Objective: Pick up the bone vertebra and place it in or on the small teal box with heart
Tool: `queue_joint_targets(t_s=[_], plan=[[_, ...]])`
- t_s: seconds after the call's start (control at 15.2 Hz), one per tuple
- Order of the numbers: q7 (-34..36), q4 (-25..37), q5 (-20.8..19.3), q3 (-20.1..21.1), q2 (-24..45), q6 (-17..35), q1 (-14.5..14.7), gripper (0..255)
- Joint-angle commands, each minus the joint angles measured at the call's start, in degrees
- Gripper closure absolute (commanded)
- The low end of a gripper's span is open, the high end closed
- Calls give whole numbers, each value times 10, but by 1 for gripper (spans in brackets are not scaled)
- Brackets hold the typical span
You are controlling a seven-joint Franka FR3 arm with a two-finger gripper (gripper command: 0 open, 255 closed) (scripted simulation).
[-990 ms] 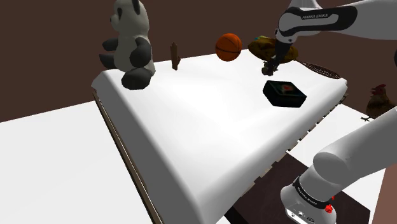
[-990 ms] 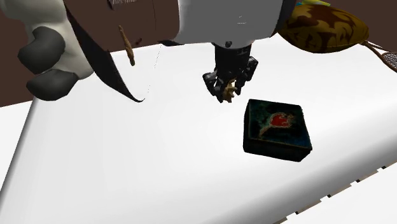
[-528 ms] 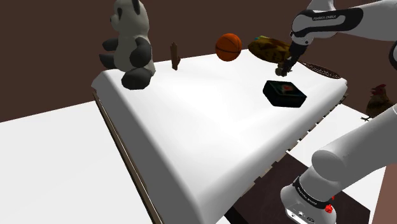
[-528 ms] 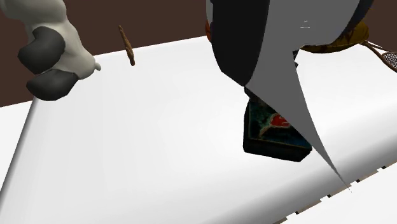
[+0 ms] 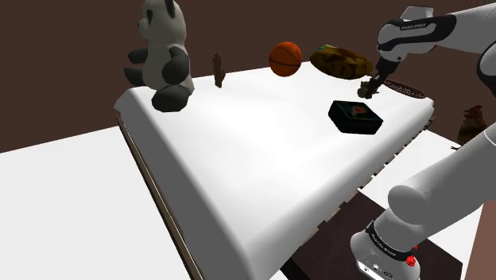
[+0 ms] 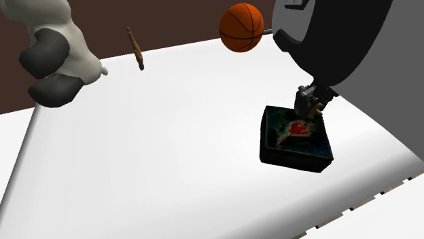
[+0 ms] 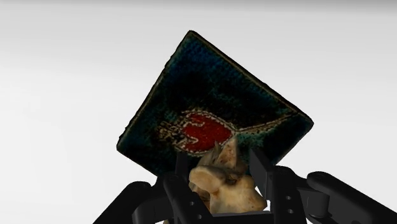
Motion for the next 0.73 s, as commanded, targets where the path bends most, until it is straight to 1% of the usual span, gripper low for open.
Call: queue_joint_targets(t_s=[0.0, 0.53, 0.66], plan=[[-3, -13, 0, -2, 2, 15, -1, 255], [-3, -63, 2, -5, 12, 75, -3, 255], [-3, -63, 2, -5, 12, 75, -3, 255]])
